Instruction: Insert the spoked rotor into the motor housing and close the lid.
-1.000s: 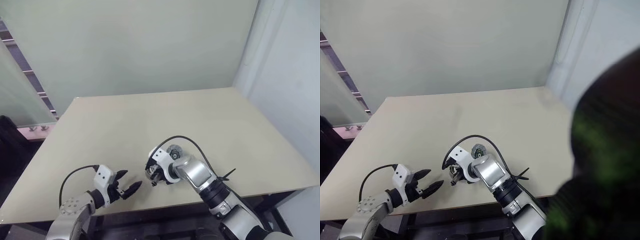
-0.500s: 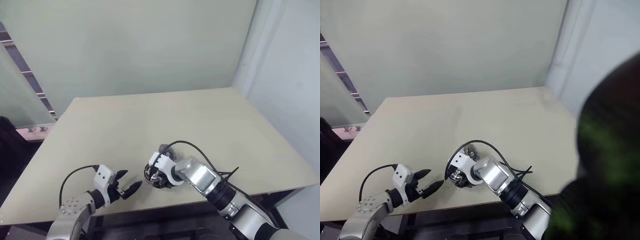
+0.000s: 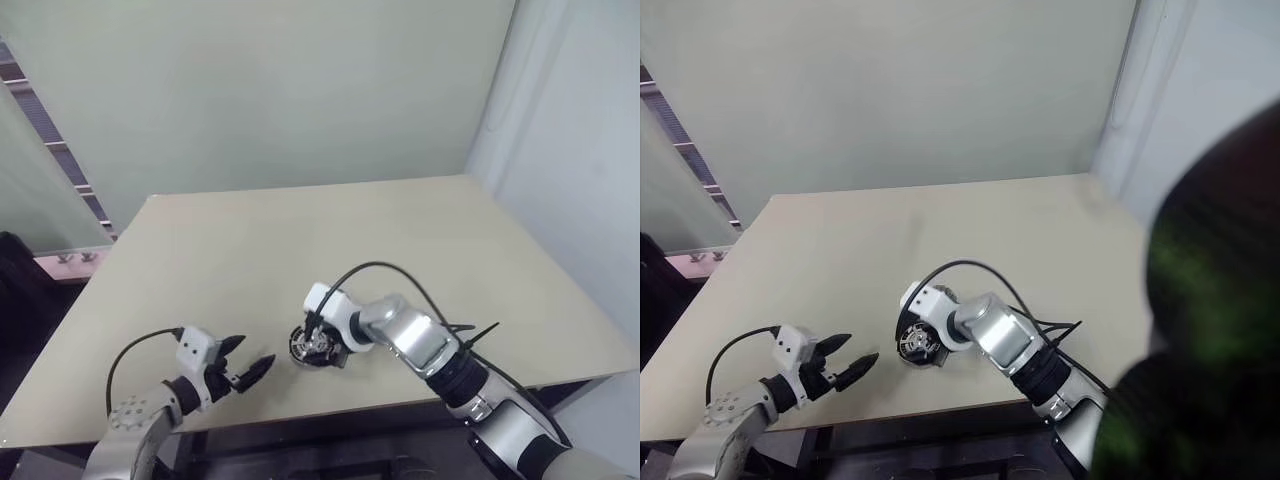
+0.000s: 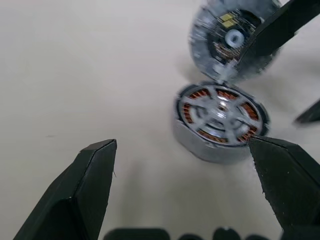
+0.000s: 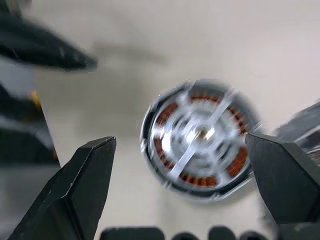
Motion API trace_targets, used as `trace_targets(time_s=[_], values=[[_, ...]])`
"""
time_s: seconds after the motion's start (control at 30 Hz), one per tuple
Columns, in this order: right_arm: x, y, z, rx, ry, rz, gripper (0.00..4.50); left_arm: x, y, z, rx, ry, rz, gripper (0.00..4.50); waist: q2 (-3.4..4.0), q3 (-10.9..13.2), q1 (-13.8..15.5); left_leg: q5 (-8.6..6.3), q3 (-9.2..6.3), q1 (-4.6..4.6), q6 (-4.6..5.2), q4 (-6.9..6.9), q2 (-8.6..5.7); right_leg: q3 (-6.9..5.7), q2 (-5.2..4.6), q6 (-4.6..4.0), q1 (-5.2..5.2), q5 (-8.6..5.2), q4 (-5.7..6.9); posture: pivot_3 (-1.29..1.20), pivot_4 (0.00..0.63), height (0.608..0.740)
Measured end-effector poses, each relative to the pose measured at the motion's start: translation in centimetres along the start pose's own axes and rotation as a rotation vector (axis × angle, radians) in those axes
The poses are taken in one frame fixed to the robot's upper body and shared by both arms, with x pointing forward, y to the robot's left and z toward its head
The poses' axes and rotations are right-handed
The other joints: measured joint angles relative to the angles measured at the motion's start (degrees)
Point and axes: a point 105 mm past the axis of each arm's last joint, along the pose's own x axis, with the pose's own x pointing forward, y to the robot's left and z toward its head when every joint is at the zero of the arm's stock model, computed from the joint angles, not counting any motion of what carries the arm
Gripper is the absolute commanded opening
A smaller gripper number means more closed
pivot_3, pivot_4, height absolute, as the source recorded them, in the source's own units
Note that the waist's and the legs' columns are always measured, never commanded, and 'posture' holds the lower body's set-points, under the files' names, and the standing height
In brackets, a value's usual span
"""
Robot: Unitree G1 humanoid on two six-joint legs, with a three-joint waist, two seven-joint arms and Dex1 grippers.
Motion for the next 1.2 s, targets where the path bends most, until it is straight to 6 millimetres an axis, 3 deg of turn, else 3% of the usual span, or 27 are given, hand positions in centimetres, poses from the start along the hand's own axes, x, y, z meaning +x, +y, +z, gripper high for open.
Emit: trace_targets(time_s=[0.13, 0.27, 0.37, 0.53, 0.67, 0.87, 1.2], values=[[-1.9, -2.2, 2.8, 0.029, -0.179, -0.106, 4.47, -0.3, 0.5, -0.1, -0.023, -0.004, 0.028, 4.50, 0.00, 0.00, 0.01, 0.00, 0.00, 0.00, 0.00, -0.01, -0.01, -0.01, 0.00, 0.00, 0.00, 0.00, -0.01, 0.00, 0.000, 0.740], [-4.7, -7.0, 4.0, -0.018, -0.284, -0.369, 4.47, -0.4, 0.6, -0.3, -0.031, -0.001, 0.035, 4.50, 0.01, 0.01, 0.03, 0.00, 0.04, -0.02, 0.00, -0.01, -0.08, 0.02, -0.05, -0.01, 0.03, 0.00, -0.06, 0.00, 0.000, 0.740], [-6.8, -10.4, 3.1, -0.057, -0.279, -0.553, 4.47, -0.4, 0.6, -0.3, -0.037, -0.003, 0.035, 4.50, -0.01, -0.01, 0.00, 0.00, 0.10, -0.01, 0.01, -0.01, -0.07, 0.05, -0.06, -0.01, 0.03, 0.00, -0.08, 0.00, 0.000, 0.740], [-6.8, -12.7, 0.0, -0.081, -0.188, -0.637, 4.47, -0.2, 0.3, 0.0, -0.033, -0.019, 0.032, 4.50, -0.01, -0.01, -0.05, 0.01, 0.12, 0.01, 0.03, -0.14, -0.01, 0.05, -0.02, -0.12, -0.01, 0.06, -0.07, 0.00, 0.000, 0.740], [-5.4, -12.6, -1.8, -0.086, -0.139, -0.608, 4.47, -0.3, 0.1, 0.1, -0.028, -0.021, 0.029, 4.50, -0.01, -0.01, -0.04, 0.01, 0.13, 0.01, 0.03, -0.14, -0.01, 0.06, -0.01, -0.14, 0.00, 0.07, -0.08, 0.00, 0.000, 0.740], [-2.3, -10.0, -3.2, -0.088, -0.125, -0.468, 4.47, -0.6, -0.6, 0.1, -0.021, 0.004, 0.000, 4.50, 0.01, 0.01, -0.04, 0.01, 0.12, 0.01, 0.03, -0.08, -0.02, 0.08, 0.00, -0.14, 0.03, 0.06, -0.07, 0.00, 0.000, 0.740], [1.9, -2.8, -2.3, -0.085, -0.185, -0.205, 4.47, -0.1, -1.9, 0.2, -0.017, 0.036, -0.075, 4.50, 0.02, 0.01, -0.02, 0.01, 0.10, 0.05, 0.03, -0.07, 0.03, 0.07, 0.05, -0.14, 0.04, 0.06, -0.04, 0.00, 0.000, 0.740]])
